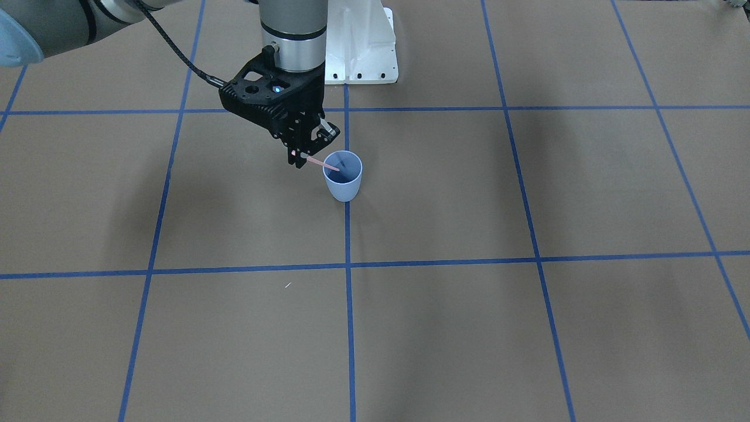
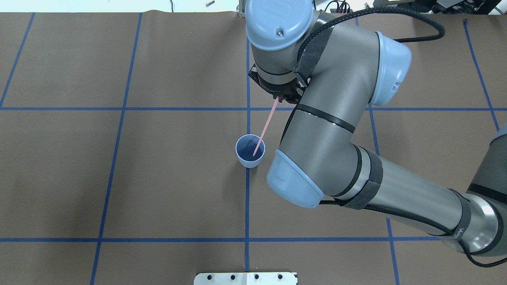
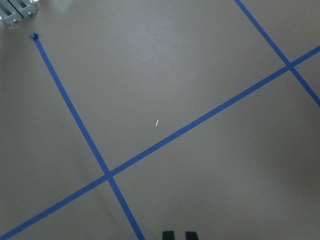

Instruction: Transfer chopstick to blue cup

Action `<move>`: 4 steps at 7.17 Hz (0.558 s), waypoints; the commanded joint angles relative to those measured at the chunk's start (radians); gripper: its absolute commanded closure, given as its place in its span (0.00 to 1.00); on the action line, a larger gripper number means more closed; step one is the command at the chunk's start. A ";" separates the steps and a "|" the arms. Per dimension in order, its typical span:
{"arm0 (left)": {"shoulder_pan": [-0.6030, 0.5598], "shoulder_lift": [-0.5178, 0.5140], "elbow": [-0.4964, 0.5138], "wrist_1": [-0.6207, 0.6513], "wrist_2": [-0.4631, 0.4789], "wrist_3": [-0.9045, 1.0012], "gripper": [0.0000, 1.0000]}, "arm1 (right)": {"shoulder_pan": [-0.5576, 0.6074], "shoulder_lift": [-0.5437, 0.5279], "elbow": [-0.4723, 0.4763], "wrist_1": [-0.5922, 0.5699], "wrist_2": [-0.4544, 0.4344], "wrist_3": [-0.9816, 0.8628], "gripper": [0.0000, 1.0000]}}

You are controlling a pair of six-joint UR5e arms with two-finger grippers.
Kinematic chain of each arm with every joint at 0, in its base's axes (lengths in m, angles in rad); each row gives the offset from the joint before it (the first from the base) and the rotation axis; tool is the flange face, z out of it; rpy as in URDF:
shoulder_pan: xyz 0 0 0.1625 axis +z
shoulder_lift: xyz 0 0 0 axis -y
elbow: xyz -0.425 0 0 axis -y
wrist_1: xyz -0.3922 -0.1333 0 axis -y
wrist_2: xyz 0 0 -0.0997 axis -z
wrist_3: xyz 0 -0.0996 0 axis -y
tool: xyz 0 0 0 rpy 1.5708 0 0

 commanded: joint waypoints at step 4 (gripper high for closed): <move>0.000 0.000 0.000 0.000 0.000 0.000 0.01 | -0.066 -0.051 -0.019 0.116 -0.039 0.000 1.00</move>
